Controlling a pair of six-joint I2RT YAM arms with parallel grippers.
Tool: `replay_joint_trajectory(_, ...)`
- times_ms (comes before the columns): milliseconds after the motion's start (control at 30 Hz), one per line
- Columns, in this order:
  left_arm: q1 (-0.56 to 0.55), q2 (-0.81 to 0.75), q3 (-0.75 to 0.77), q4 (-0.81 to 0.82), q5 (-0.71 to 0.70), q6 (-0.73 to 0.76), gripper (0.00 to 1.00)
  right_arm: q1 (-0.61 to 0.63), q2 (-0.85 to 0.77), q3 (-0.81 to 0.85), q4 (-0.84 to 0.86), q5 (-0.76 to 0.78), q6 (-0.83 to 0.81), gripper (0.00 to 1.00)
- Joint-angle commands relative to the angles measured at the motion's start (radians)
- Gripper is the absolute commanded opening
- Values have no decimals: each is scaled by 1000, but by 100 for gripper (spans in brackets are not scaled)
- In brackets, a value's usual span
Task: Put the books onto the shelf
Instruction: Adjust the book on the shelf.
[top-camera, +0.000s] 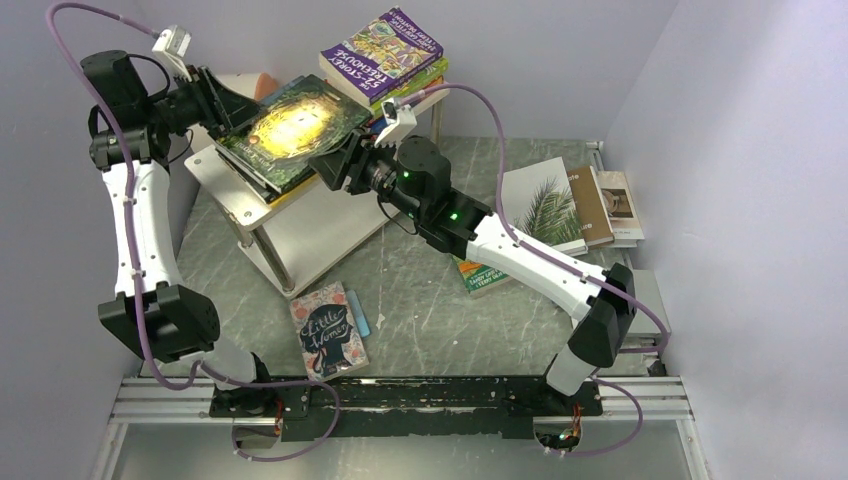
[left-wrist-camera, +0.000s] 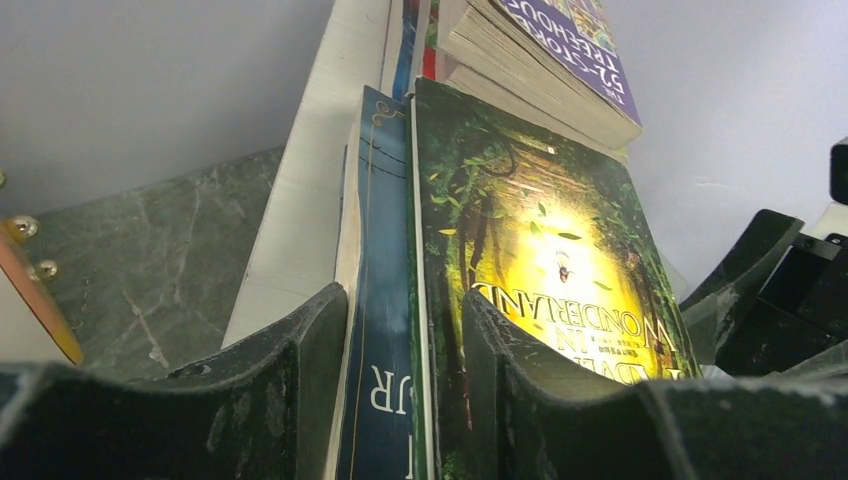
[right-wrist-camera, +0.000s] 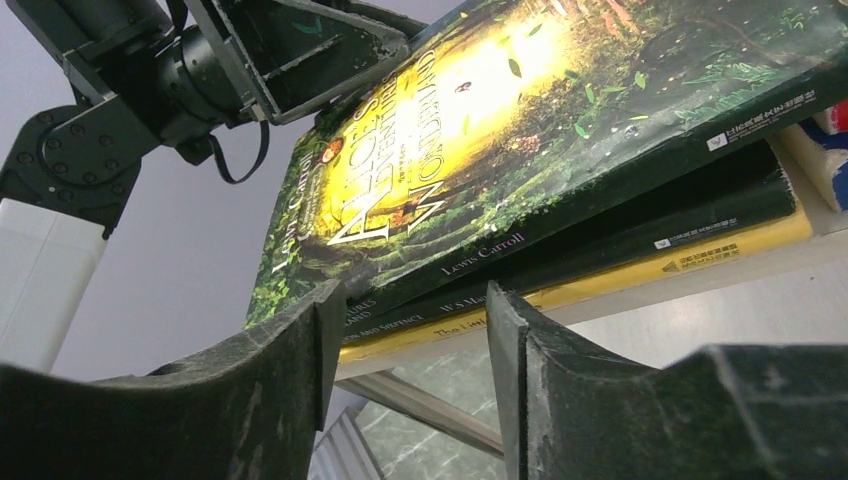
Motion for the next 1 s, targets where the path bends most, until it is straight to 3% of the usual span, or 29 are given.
replay_joint_trajectory(0, 2, -64, -54, 43, 100, -38, 49, 2, 2, -6, 39, -10, 10, 59)
replay_joint_trajectory(200, 3, -90, -104, 105, 124, -78, 47, 3, -8, -20, 62, -14, 25, 62)
replay_joint_trajectory(500, 1, -137, -183, 192, 151, -133, 46, 13, -20, -36, 74, -9, 40, 51)
replay_joint_trajectory(733, 0, -125, -160, 194, 147, -140, 46, 19, 31, 54, 20, 0, 37, 47)
replay_joint_trajectory(967, 1, -64, -41, 99, 119, -91, 53, 29, -17, 4, 13, 45, 67, 64)
